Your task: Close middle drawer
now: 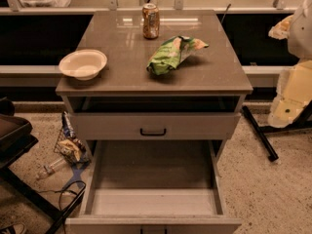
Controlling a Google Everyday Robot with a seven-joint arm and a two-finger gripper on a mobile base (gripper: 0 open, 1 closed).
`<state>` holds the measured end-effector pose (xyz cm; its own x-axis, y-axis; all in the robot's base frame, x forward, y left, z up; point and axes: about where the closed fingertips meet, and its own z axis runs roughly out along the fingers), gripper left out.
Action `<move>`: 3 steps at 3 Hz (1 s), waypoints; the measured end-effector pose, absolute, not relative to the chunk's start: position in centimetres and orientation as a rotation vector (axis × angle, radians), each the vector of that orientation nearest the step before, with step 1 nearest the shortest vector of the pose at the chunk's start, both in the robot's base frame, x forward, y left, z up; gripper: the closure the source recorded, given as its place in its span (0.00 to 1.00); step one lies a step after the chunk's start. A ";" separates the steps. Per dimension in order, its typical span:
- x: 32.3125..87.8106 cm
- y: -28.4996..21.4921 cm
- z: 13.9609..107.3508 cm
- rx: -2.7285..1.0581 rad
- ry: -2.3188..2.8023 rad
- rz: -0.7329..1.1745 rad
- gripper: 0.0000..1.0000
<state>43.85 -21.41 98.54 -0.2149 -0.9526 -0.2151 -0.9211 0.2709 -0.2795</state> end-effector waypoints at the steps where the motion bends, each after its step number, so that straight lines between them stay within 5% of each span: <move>1: 43.8 -21.4 98.5 -1.707 2.206 -0.129 0.00; 2: 41.8 -21.3 94.0 -1.645 2.188 -0.036 0.03; 3: 39.1 -20.7 88.3 -1.568 2.129 0.108 0.26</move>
Offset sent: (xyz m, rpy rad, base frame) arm -0.0408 -0.0075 -0.1263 0.2078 0.0295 -0.0589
